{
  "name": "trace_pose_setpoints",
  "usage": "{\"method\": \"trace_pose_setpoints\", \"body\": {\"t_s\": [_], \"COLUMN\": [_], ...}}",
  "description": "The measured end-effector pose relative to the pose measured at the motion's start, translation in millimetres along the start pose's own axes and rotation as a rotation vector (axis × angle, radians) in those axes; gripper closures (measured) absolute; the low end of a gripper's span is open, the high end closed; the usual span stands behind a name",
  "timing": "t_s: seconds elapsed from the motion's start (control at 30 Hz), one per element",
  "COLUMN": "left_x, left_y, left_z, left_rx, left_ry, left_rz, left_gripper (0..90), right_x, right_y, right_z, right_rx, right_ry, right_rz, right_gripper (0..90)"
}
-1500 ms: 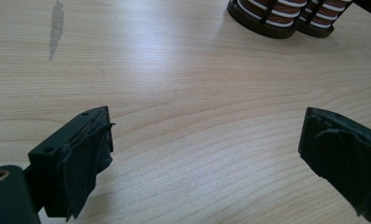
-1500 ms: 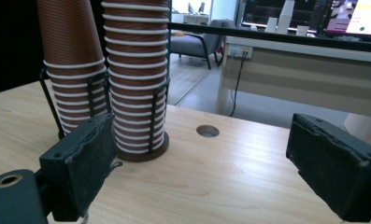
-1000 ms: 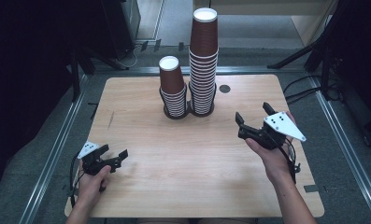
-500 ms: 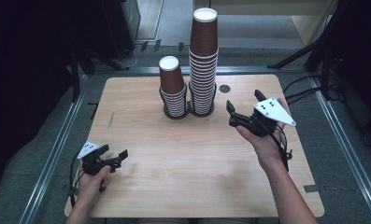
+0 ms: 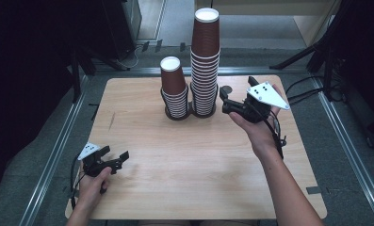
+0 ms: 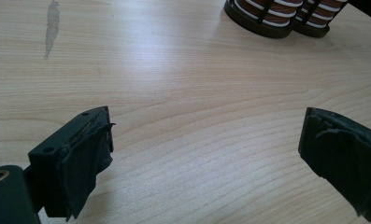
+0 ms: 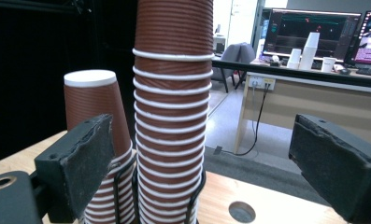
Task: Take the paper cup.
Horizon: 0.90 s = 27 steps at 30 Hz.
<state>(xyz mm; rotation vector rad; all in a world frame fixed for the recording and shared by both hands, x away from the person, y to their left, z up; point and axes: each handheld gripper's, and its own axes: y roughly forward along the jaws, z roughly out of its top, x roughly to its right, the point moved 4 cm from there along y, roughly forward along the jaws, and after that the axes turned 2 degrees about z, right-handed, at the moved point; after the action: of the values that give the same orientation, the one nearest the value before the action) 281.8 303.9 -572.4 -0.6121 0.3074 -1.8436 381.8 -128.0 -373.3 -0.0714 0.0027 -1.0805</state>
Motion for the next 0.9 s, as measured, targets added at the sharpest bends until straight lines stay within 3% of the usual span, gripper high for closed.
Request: {"method": "trace_pose_setpoints", "body": {"t_s": [0.9], "left_x": [-0.6], "left_y": [-0.6], "left_z": [0.2], "left_rx": [0.002], "left_ry": [0.002], "left_rz": [0.0], "left_gripper": [3.1], "right_x": [-24.8], "right_y": [62.6], "right_z": [45.1], "right_rx": [0.001], "right_ry": [0.007], "right_rz": [0.018], "right_gripper": [4.8]}}
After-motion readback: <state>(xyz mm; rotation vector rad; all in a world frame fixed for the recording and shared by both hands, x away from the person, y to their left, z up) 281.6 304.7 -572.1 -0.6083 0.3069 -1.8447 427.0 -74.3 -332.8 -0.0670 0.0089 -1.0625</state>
